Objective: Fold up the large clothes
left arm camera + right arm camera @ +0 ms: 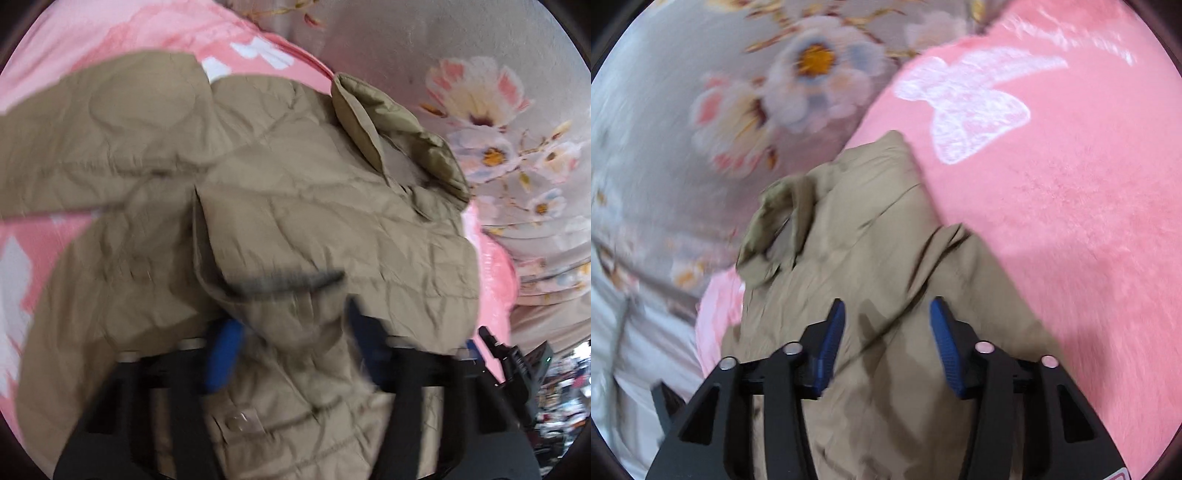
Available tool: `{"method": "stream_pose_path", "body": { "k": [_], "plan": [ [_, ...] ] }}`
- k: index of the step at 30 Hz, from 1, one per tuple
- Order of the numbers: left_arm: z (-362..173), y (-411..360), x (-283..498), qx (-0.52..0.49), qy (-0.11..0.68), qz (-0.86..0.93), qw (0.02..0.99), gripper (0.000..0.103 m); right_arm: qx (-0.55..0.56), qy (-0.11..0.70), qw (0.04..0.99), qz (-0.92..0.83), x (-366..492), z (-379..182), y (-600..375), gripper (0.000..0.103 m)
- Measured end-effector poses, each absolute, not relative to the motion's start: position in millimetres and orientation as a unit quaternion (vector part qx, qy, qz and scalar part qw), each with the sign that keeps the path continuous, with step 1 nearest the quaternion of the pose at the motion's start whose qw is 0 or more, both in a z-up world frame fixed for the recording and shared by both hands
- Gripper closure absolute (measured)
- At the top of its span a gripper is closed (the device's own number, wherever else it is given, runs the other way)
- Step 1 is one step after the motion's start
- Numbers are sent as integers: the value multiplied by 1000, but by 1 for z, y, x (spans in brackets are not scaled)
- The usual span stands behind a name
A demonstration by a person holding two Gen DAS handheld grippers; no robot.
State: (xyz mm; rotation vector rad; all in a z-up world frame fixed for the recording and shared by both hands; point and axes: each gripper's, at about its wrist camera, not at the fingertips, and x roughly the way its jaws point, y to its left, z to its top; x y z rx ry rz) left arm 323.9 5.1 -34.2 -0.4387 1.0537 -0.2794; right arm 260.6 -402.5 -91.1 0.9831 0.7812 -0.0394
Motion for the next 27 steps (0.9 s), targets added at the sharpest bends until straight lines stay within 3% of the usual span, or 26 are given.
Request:
{"method": "stream_pose_path", "body": {
  "k": [1, 3, 5, 8, 11, 15, 18, 20, 22, 27],
  "plan": [
    [-32, 7, 328, -201, 494, -126, 837, 78, 471, 365, 803, -17, 266, -95, -408, 70],
    [-24, 11, 335, -187, 481, -117, 848, 87, 473, 365, 802, -27, 276, -94, -412, 94],
    [-19, 14, 340, -181, 471, -119, 855, 90, 453, 338, 825, -20, 280, -77, -413, 97],
    [-22, 6, 339, -130, 462, -105, 871, 90, 389, 309, 867, -25, 267, -51, -398, 98],
    [-52, -2, 341, -95, 478, -97, 868, 90, 316, 379, 867, -71, 282, -73, -385, 99],
    [-59, -10, 336, -53, 453, -90, 885, 88, 318, 412, 851, -71, 286, -94, -389, 101],
    [-59, -5, 337, -63, 450, -102, 885, 86, 309, 417, 852, -67, 283, -90, -390, 98],
    [-53, 13, 334, -86, 453, -110, 880, 75, 295, 423, 854, -73, 274, -79, -389, 92],
    [-36, 32, 324, -83, 432, -86, 894, 53, 259, 425, 863, -88, 258, -62, -385, 88],
    [16, 40, 299, -20, 361, -36, 932, 53, 138, 390, 905, -101, 230, -15, -344, 84]
  ]
}}
